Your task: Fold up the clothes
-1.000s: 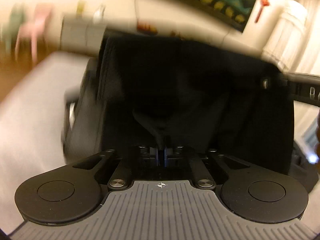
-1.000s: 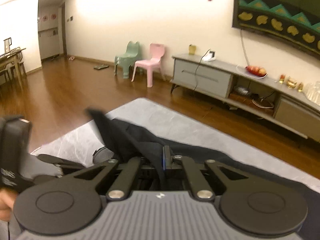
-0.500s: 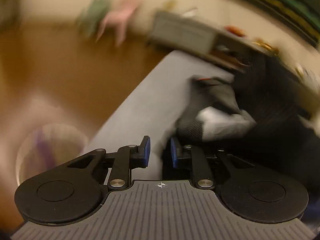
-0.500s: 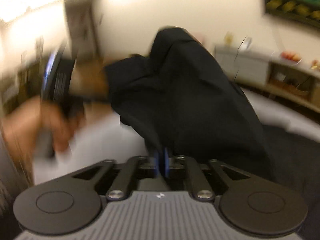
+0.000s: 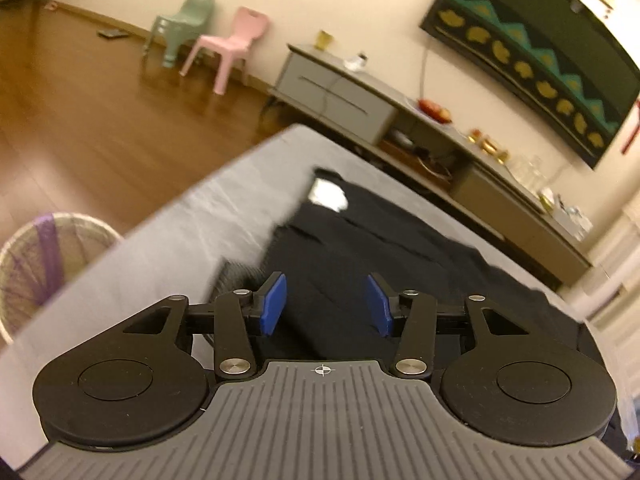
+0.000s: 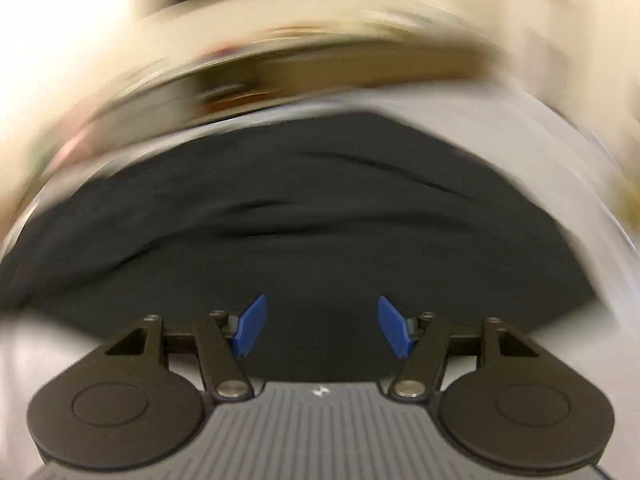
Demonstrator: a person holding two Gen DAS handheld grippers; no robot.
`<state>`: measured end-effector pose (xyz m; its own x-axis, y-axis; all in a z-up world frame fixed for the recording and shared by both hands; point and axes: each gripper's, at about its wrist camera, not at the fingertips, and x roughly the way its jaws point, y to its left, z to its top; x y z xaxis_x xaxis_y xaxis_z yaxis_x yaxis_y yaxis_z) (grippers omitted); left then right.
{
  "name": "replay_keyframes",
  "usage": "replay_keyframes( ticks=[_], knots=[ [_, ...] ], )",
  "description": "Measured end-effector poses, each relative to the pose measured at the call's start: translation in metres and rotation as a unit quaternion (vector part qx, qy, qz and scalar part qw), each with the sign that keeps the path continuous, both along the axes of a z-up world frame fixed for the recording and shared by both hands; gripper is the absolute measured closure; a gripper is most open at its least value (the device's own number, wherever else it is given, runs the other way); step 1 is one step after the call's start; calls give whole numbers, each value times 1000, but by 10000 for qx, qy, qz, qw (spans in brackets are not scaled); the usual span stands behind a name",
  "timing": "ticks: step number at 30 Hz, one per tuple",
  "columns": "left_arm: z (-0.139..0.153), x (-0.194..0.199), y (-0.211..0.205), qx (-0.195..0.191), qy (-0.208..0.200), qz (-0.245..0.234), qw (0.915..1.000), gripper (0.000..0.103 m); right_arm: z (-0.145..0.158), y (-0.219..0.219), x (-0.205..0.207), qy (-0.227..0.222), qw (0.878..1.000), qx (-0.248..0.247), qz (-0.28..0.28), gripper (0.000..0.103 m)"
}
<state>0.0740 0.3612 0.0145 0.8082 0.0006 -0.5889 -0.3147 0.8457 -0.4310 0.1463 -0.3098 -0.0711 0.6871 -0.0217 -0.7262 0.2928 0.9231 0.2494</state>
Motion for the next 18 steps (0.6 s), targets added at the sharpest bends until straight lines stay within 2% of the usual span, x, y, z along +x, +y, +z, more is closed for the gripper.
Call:
replay_keyframes(
  ticks=[1,3,4,5,7,9,13,16,18],
  knots=[
    [-5,1,-2,-78,48,-74,9999,62,-6,-35,-14,15,9974,340,-634,39],
    [-15,2,-9,-269,215,-256,9991,61,-18,-103,-40,40,9781,996,-1826,39],
    [-20,4,-12,-365,311,-355,9982,60,-23,-117,-46,25,9713,1211,-2046,38],
    [-23,3,-16,-539,417,-452,9967,60,-27,-122,-47,21,9698,1323,-2048,33],
    [-33,4,-15,-888,579,-543,9929,57,-34,-132,-50,15,9670,1512,-2048,31],
    [-42,6,-12,-1135,703,-526,9897,52,-37,-128,-44,29,9703,1344,-2011,28],
    [-57,9,2,-1376,933,-9,9861,50,-38,-120,-38,96,9772,1017,-1862,18],
    [-66,19,5,-1489,960,116,9841,48,-40,-109,-20,255,9851,503,-1624,18],
    [-69,29,4,-1404,913,111,9858,47,-38,-97,-6,359,9901,96,-1351,31]
  ],
)
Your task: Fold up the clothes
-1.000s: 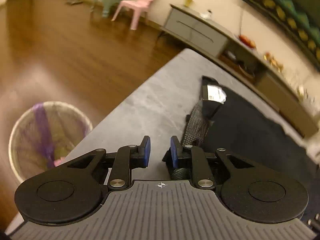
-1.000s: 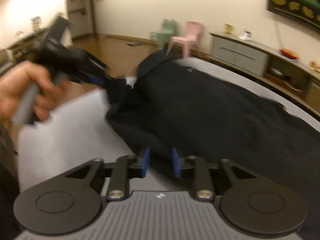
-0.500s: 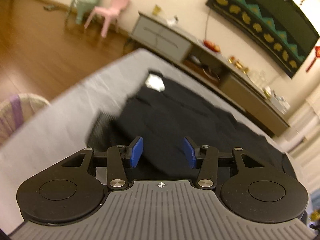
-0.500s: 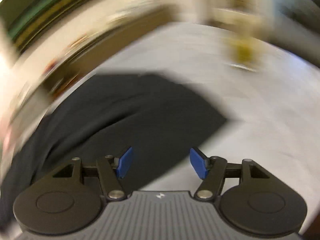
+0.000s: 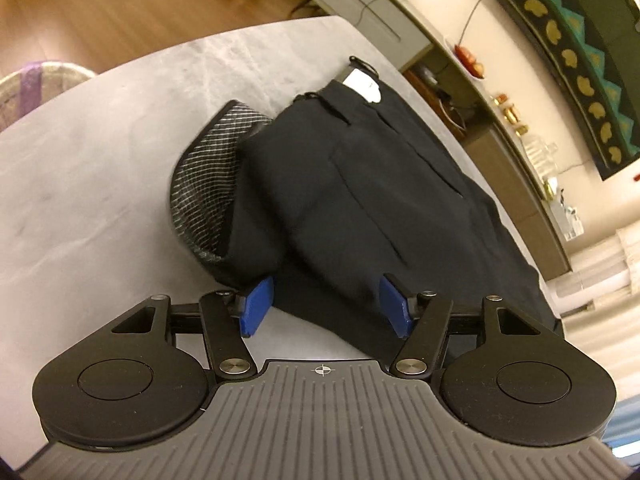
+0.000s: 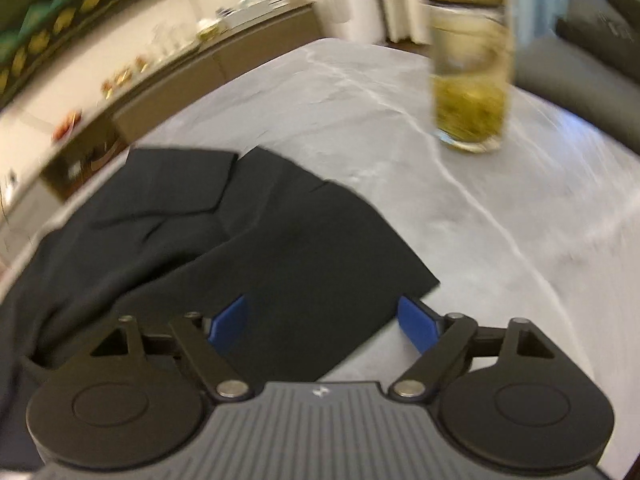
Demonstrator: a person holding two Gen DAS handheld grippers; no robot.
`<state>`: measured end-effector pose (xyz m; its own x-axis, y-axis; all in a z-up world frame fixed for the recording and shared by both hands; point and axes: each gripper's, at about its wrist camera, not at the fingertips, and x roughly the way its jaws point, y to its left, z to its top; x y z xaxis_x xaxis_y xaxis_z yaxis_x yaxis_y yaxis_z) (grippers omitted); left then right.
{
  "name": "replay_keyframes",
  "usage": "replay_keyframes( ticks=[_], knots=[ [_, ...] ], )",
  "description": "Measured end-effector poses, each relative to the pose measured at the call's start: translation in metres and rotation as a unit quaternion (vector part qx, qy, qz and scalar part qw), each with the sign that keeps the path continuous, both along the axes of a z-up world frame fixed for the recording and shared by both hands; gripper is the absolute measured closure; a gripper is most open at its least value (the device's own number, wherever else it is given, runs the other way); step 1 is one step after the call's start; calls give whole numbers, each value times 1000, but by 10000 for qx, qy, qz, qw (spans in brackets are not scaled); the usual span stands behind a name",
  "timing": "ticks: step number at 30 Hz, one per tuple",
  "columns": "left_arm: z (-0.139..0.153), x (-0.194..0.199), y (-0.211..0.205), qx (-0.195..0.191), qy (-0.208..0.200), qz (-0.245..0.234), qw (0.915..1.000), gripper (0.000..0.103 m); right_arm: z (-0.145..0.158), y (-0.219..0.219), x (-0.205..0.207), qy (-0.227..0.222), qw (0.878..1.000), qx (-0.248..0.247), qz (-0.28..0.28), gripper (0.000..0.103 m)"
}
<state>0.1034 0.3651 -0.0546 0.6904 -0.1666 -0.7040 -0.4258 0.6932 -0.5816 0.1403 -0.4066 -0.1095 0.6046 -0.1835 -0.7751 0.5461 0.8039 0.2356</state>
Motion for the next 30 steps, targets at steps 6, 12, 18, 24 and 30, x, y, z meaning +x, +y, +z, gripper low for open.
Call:
replay_keyframes(
  ticks=[6,12,18,24,30],
  knots=[
    [1,20,-14,658,-62,-9,9978,47,2,9,19,-142,9991,-143,372,98],
    [-6,30,-7,1088,46,-39,9940,91,52,-8,-19,-1925,9813,64,1,101],
    [-8,24,6,804,133,166,9965,88,0,-44,-31,-742,9881,1189,-634,101],
    [-3,-1,23,396,24,494,9980,81,12,-45,-48,-1094,9837,1323,-534,101],
    [0,-29,43,66,-86,944,9955,66,18,-44,-53,-1022,9869,1066,-651,100]
  ],
)
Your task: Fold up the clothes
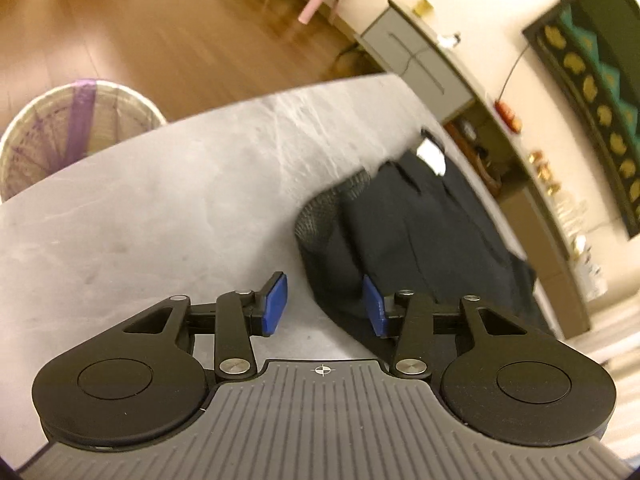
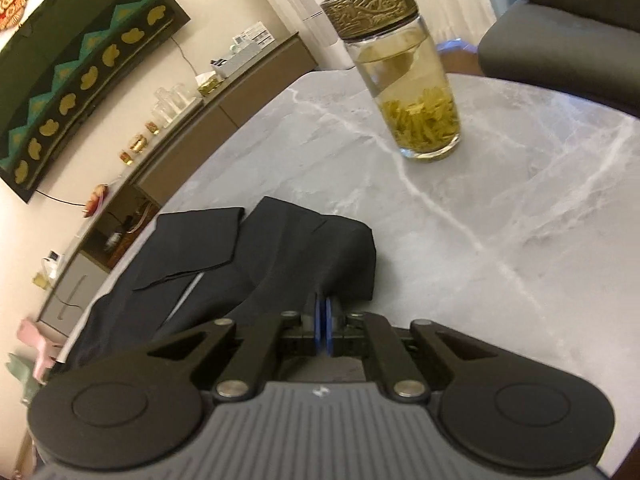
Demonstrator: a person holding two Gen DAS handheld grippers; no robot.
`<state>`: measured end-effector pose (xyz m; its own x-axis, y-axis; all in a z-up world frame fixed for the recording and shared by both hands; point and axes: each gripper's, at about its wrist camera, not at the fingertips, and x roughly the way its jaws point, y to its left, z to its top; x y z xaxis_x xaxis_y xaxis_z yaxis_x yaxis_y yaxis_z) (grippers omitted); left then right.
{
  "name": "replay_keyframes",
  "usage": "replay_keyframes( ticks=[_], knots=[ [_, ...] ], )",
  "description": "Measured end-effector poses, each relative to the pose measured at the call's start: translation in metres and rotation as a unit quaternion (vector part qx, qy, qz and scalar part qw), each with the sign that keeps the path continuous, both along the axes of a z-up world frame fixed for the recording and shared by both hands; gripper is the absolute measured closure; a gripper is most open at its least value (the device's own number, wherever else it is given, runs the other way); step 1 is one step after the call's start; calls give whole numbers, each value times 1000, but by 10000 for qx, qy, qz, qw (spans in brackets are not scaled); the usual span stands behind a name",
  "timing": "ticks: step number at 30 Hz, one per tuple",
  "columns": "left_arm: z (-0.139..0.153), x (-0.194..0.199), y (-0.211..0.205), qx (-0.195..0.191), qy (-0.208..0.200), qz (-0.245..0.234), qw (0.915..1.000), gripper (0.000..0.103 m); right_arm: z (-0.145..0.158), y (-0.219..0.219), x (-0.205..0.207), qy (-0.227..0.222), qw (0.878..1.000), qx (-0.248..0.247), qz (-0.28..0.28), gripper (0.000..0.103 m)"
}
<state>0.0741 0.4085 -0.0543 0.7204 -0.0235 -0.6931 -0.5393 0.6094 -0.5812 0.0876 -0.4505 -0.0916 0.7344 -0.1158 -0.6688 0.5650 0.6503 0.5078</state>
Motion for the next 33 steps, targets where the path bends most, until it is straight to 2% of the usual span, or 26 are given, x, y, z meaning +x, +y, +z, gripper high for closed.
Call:
replay_keyframes(
  ticks=[3,6,8,9,11,15,17,20,24,25,27,29,30,31,33],
  knots=[
    [-2,0,1,-16,30,-103,9999,66,1,1,1,33,9999,-101,-83,100],
    [-7,10,-4,113,150,-224,9996,71,2,4,2,13,9999,-152,-67,100],
    [-6,23,-9,407,117,-268,9987,73,3,6,3,2,9997,-233,-40,100],
    [-6,31,-13,514,75,-337,9981,77,4,7,4,0,9996,-281,-25,100],
    [-6,44,-18,772,36,-456,9960,103,3,6,4,14,9997,-261,-10,100],
    [19,25,-11,857,-481,2,9952,103,5,1,-2,-193,9997,-152,54,101],
    [23,0,2,571,-625,361,9958,103,7,4,-5,-269,9987,-117,412,101],
    [14,-19,17,570,-191,755,9953,103,-4,16,0,80,9932,51,1156,101],
    [8,-29,28,476,72,957,9942,103,-11,24,6,502,9920,-176,1143,99],
    [7,-31,28,464,94,944,9944,103,-12,24,8,566,9921,-233,1091,95],
    [9,-31,27,484,82,913,9946,103,-13,26,11,830,9912,-537,883,84],
    [13,-33,29,506,24,960,9941,103,1,37,5,940,9835,-1512,326,76],
    [16,-36,29,537,-32,1030,9932,103,8,44,1,961,9744,-2034,46,71],
    [19,-40,29,570,-89,1101,9922,103,20,56,-4,822,9594,-2690,-195,60],
    [31,-47,24,776,-225,1297,9883,103,34,74,-9,486,9416,-3322,-254,55]
  ],
)
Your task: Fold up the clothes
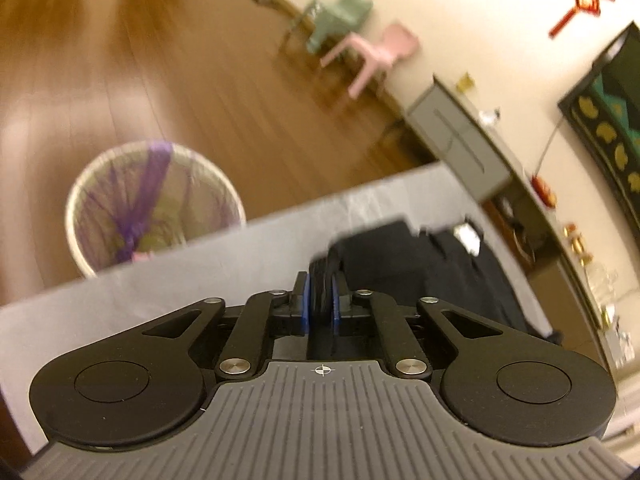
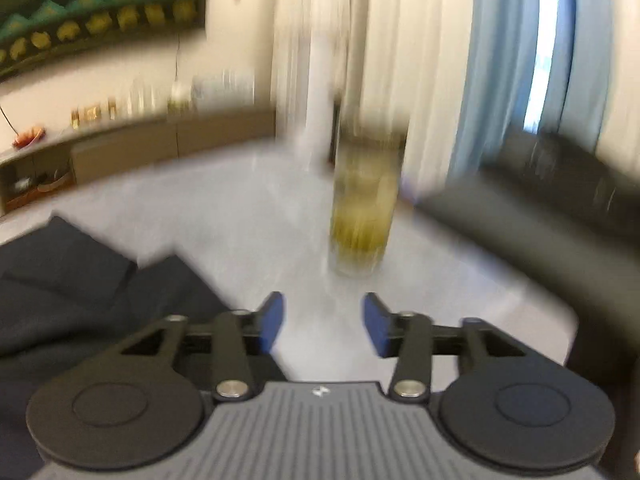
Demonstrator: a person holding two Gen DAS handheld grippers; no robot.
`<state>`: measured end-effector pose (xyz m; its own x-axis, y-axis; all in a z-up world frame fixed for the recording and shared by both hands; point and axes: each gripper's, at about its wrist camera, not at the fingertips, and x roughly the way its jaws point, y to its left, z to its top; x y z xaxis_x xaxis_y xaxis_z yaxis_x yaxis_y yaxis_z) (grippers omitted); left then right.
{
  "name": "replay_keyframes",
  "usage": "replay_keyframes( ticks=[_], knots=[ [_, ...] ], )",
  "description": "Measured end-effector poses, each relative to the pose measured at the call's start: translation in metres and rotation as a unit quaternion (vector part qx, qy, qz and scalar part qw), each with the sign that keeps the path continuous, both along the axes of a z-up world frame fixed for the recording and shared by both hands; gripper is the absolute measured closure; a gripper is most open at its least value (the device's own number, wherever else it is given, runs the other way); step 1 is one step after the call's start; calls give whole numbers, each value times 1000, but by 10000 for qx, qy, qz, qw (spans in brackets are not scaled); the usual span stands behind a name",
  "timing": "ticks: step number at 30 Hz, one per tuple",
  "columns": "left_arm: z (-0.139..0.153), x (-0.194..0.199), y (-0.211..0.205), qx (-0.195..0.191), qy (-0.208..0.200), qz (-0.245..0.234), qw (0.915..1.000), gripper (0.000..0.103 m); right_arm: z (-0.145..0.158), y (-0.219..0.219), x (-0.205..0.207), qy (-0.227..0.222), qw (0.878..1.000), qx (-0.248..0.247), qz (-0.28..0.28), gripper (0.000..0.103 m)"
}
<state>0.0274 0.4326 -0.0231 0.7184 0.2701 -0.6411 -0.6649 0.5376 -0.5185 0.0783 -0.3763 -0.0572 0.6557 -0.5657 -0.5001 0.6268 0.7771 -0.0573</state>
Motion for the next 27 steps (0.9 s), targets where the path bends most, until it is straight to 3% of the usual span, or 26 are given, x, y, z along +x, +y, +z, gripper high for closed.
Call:
replay_keyframes(
  ticks=[2,5,6,7,8,10,12,14,16,21,24,27],
  knots=[
    [14,-6,-5,368,-121,141,9991,103,-5,11,11,60,9982,201,565,55],
    [29,5,-37,938,-395,-693,9924,103,-25,21,38,398,9869,889,1287,60],
    [34,9,-48,1120,-486,-986,9876,103,-32,22,48,516,9824,1123,1401,64],
    [34,17,-67,1163,-592,-1608,9783,102,-38,24,57,615,9778,1305,1518,64],
    [34,25,-86,1199,-694,-2223,9651,102,-39,29,64,627,9765,1230,1656,64],
    [29,40,-130,1186,-714,-3383,9308,99,-40,39,78,660,9728,1078,1943,64],
    [22,53,-176,1219,-655,-4418,8864,94,-41,55,96,821,9644,894,2348,64],
    [12,61,-218,1496,-455,-5081,8470,91,-49,62,115,1132,9593,775,2468,64],
    [0,70,-242,1650,-148,-5342,8290,92,-54,61,128,1282,9628,711,2270,63],
    [-24,88,-252,1649,528,-5454,8201,92,-51,38,136,1309,9798,770,1303,63],
    [-24,92,-255,1643,561,-5485,8179,92,-31,52,133,862,9787,676,1734,63],
    [-27,96,-262,1652,574,-5545,8136,92,-28,80,160,930,9622,230,2549,41]
  ],
)
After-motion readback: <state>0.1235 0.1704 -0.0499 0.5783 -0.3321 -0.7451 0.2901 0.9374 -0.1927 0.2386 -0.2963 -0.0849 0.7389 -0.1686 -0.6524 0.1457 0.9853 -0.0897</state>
